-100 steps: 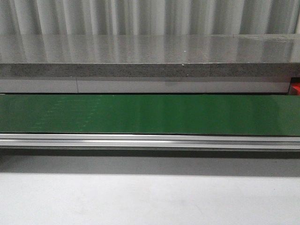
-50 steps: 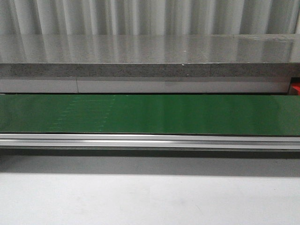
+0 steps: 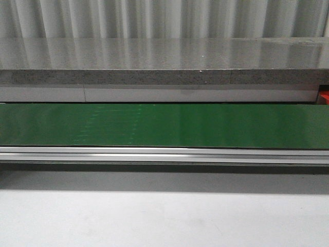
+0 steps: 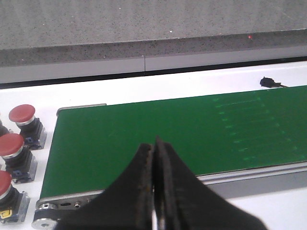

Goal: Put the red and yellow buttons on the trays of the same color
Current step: 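Move the left gripper back over a red button on the panel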

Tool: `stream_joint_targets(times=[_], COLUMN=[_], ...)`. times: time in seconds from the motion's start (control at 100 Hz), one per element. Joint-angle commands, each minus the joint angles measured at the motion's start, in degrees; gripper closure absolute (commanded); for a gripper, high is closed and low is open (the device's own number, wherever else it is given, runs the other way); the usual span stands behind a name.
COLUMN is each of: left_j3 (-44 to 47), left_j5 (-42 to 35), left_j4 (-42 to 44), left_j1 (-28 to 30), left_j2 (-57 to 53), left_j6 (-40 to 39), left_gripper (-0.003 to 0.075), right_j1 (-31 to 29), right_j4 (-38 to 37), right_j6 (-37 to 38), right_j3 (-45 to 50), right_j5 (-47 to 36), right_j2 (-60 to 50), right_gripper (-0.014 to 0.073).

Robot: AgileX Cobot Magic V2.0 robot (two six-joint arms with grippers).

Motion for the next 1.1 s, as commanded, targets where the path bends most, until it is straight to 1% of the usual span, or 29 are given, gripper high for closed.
stream_joint_targets(times=[0.0, 0.29, 0.36, 0.43, 0.49, 0.5, 0.52, 0.53, 0.55, 0.56, 0.58, 0.6, 0.63, 0.67, 0.76, 0.83, 0.92, 0.96, 0.97, 1.02, 1.09], left_j3=[-1.46, -1.46, -1.46, -1.46, -1.46, -1.46, -1.46, -1.46, -1.46, -1.46, -1.46, -1.46, -1.46, -1.46, -1.46, -2.12, -4.09, -5.46, -5.72, -7.69, -10.70], left_j5=[-4.26, -4.26, -3.92, -3.66, -3.33, -3.33, -3.33, -3.33, -3.33, -3.33, -3.44, -3.76, -4.00, -4.00, -4.00, -4.00, -3.76, -3.32, -3.32, -2.10, -0.21], left_j4=[-0.58, -0.58, -0.58, -0.58, -0.58, -0.58, -0.58, -0.58, -0.58, -0.58, -0.58, -0.58, -0.58, -0.58, -1.33, -1.82, -1.23, 0.02, 0.26, 1.78, 2.50], left_j1=[-0.56, -0.56, -0.56, -0.56, -0.56, -0.56, -0.56, -0.56, -0.56, -0.56, -0.56, -0.56, -0.56, -0.56, -0.56, -0.26, 1.25, 3.04, 3.34, 5.65, 9.39], left_j2=[0.17, 0.17, 0.17, 0.17, 0.17, 0.17, 0.17, 0.17, 0.17, 0.17, 0.17, 0.17, 0.17, 0.17, 0.17, 0.17, 1.26, 2.55, 2.55, 4.65, 7.65], left_j6=[-0.09, -0.09, -0.09, -0.09, -0.09, -0.09, -0.09, -0.09, -0.09, -0.09, -0.09, -0.09, -0.09, -0.09, -0.09, -1.34, -9.74, -15.93, -15.93, -21.55, -24.48], left_gripper=[0.0741, 0.0735, 0.0680, 0.0560, 0.0400, 0.0361, 0.0322, 0.0283, 0.0245, 0.0209, 0.0160, 0.0120, 0.0080, 0.0048, 0.0055, 0.0077, 0.0099, 0.0102, 0.0102, 0.0102, 0.0103], right_j1=[0.11, 0.11, 0.11, 0.11, 0.11, 0.11, 0.11, 0.11, 0.11, 0.11, 0.11, 0.11, 0.11, 0.11, 0.11, 0.11, 0.11, 0.11, 0.11, 0.11, 0.11], right_j4=[0.46, 0.46, 0.46, 0.46, 0.46, 0.46, 0.46, 0.46, 0.46, 0.46, 0.46, 0.46, 0.46, 0.46, 0.46, 0.46, 0.46, 0.46, 0.46, 0.46, 0.46], right_j6=[-0.58, -0.58, -0.58, -0.58, -0.58, -0.58, -0.58, -0.58, -0.58, -0.58, -0.58, -0.58, -0.58, -0.58, -0.58, -0.58, -0.58, -0.58, -0.58, -0.58, -0.58], right_j3=[-1.45, -1.45, -1.45, -1.45, -1.45, -1.45, -1.45, -1.45, -1.45, -1.45, -1.45, -1.45, -1.45, -1.45, -1.45, -1.45, -1.45, -1.45, -1.45, -1.45, -1.45], right_j5=[-4.66, -4.42, -4.42, -4.42, -4.42, -4.42, -4.42, -4.42, -4.42, -4.42, -4.42, -4.42, -4.42, -4.42, -4.42, -4.42, -4.35, -4.35, -4.35, -4.35, -4.30], right_j2=[-1.00, -0.93, -0.93, -0.93, -0.93, -0.93, -0.93, -0.93, -0.93, -0.93, -0.93, -0.93, -0.93, -0.93, -0.93, -0.93, -0.93, -0.93, -0.93, -0.93, -0.93], right_gripper=[0.0662, 0.0662, 0.0662, 0.0662, 0.0662, 0.0662, 0.0662, 0.0662, 0.0662, 0.0662, 0.0662, 0.0662, 0.0662, 0.0662, 0.0662, 0.0662, 0.0662, 0.0662, 0.0662, 0.0662, 0.0662])
